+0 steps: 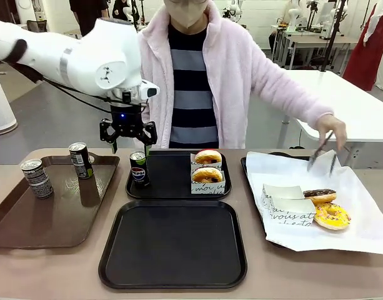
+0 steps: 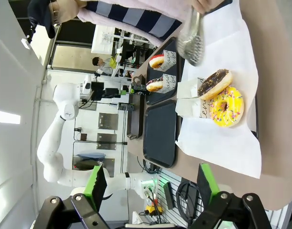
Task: Set up donuts and drinks on trays.
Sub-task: Pick up one Pepsi coke and place it on the Flat Tray.
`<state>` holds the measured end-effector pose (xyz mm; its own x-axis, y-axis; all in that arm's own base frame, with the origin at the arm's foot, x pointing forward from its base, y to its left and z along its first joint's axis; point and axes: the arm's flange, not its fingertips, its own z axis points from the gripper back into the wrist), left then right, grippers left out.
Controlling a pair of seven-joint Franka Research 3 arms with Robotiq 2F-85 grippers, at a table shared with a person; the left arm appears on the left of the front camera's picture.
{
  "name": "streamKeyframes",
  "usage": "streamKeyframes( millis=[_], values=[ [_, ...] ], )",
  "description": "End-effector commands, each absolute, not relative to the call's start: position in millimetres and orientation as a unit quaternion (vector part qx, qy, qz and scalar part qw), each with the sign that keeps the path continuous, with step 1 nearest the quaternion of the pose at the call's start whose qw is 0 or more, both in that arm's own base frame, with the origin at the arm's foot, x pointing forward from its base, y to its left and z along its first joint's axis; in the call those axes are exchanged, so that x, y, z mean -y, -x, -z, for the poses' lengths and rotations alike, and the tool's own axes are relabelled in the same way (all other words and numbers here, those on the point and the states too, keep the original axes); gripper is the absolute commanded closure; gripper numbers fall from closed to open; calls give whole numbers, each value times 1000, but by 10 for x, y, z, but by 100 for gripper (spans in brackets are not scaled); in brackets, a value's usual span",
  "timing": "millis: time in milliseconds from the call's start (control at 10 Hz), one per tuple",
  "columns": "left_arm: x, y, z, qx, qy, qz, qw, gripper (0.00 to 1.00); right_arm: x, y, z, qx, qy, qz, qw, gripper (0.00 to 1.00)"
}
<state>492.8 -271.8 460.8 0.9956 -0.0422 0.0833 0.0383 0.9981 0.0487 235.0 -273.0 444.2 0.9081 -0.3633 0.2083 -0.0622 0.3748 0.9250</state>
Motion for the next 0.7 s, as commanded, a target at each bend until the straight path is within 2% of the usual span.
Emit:
streamKeyframes(
  millis=[0, 500, 600],
  values=[
    [2579, -4459, -4798, 30, 2, 33, 999, 0, 2742, -2348, -4439, 201, -556, 86, 802, 0],
    [2428, -4117, -4935, 29, 13, 41, 999, 0, 2742, -2348, -4439, 201, -556, 86, 802, 0],
    [2540, -4212, -4943, 31, 11, 35, 999, 0, 2742, -2348, -4439, 201, -556, 86, 802, 0]
  ],
)
